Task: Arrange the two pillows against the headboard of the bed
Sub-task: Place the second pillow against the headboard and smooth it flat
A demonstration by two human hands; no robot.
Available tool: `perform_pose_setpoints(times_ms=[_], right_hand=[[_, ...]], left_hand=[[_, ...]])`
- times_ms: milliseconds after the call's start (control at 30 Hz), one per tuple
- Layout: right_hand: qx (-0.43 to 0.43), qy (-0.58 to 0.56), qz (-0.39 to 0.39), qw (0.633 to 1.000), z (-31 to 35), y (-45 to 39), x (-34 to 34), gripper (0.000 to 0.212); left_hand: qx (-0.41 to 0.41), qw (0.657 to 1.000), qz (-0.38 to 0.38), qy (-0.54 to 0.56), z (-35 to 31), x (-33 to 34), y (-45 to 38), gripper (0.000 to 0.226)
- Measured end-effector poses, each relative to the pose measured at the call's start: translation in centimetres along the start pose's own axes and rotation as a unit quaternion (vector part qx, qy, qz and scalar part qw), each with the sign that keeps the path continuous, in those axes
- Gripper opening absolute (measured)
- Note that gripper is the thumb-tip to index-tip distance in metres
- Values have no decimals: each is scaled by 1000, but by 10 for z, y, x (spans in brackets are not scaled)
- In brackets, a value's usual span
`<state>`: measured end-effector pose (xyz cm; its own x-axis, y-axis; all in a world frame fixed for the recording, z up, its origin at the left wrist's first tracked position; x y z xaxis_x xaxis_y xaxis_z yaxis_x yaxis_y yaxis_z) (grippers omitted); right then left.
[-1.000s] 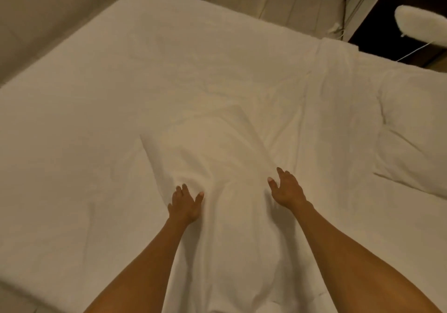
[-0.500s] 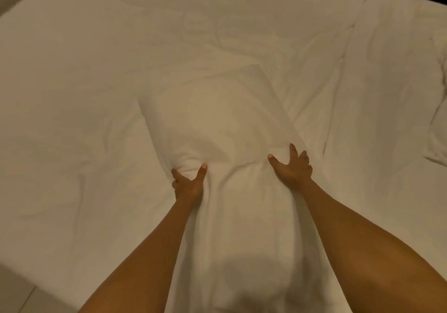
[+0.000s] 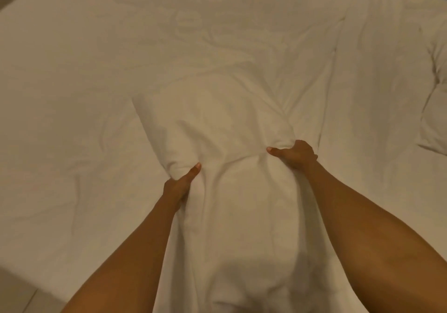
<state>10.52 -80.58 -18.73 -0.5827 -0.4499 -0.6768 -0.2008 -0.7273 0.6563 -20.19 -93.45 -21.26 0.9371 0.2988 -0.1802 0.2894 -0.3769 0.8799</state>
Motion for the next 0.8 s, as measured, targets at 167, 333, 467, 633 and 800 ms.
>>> perform_pose_setpoints(times_ms=[167, 333, 467, 633, 800], right_hand=[[-12, -88, -1, 996, 3, 18, -12, 88], [9, -129, 33, 991, -10, 52, -29, 77], [25, -86, 5, 996, -24, 95, -47, 79], [37, -150, 16, 988, -50, 144, -55, 68], [75, -210, -52, 973, -81, 184, -83, 56]], left_hand=[[44, 996, -23, 73, 1, -4, 22, 143], [39, 996, 18, 81, 1, -7, 52, 142], [66, 996, 18, 53, 0, -6, 88, 140], [126, 992, 22, -16, -14, -6, 134, 141], [147, 985, 66, -62, -40, 22, 154, 108]])
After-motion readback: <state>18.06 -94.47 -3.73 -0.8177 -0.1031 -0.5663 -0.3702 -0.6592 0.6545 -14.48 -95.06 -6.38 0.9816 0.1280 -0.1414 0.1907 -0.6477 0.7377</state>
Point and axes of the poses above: each hand's wrist, its own y-axis away from the middle knuckle, its own x-axis out of the palm, z = x × y, the point moved 2 cm from there along -y, towards the middle knuckle, and after that the axes turned 4 degrees about z, right-handed, at the moved point
